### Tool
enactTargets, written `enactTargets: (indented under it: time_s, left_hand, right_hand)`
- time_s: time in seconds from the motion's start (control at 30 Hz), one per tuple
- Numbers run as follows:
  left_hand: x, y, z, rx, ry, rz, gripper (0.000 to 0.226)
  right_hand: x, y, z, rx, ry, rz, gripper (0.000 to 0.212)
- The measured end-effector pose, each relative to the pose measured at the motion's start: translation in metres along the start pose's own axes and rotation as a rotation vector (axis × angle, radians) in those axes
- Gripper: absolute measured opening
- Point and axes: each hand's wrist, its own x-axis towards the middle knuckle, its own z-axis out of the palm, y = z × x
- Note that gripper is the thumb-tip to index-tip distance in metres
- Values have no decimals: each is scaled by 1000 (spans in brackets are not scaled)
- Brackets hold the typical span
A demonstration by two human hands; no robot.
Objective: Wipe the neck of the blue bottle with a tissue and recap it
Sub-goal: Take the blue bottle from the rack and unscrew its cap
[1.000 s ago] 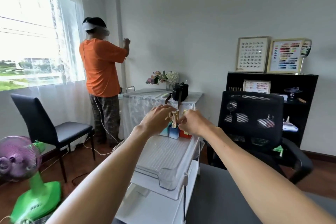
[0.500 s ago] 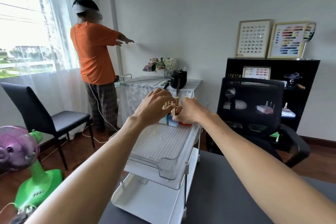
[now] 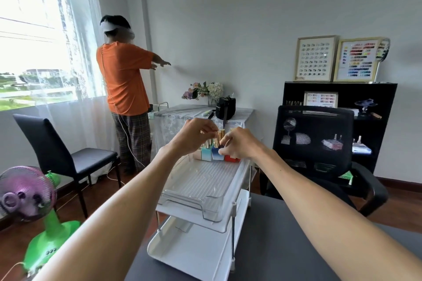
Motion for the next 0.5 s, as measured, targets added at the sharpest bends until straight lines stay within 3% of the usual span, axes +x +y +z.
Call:
enactTargets:
  time_s: [0.2,0.5]
  left_hand:
    - [6,40,-27,-64,52,27,16]
    - [5,108,-37,-206,61,106,20]
  right_hand:
    - [-17,-8,-29,142,31,-13,30]
    - [-72,-2,-90,153,103,-32,43]
